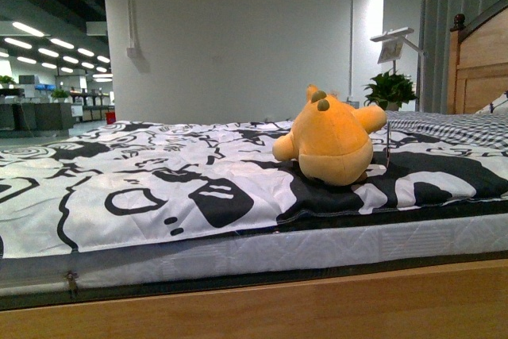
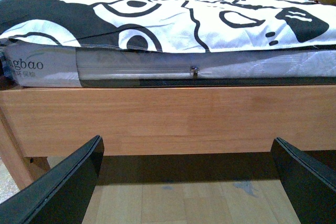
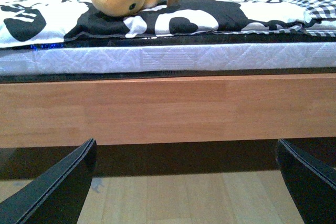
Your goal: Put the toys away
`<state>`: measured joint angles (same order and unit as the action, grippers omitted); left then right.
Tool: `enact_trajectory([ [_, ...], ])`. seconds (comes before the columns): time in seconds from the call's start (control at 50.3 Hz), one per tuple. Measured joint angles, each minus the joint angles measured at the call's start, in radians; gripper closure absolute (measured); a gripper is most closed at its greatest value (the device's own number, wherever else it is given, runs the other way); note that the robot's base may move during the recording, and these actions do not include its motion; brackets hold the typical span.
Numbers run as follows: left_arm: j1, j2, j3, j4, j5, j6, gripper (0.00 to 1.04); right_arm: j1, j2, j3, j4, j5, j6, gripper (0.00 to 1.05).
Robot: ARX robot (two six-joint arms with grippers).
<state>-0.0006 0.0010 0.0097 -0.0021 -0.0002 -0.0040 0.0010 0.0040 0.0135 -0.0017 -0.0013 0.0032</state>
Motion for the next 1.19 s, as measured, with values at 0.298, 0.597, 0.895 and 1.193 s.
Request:
enact_trajectory([
  [0.298,0.0,0.0,0.0,0.0,0.0,0.0,0.06,-0.142,0.27,0.074,0.132,-0.265,0.149,0.0],
  [0.597,0.0,0.0,0.0,0.0,0.0,0.0,0.06,-0.019,0.896,0.482,0.479,-0.154,0.136,0.0],
  [0.895,0.0,0.0,0.0,0.0,0.0,0.0,0.06,0.262,1.335,1.023,0.359,0.035,-0.003,0.0],
  [1.193,0.0,0.0,0.0,0.0,0.0,0.0,0.06,0.371,1.654,1.398,0.219,0.184,-0.046,0.0],
])
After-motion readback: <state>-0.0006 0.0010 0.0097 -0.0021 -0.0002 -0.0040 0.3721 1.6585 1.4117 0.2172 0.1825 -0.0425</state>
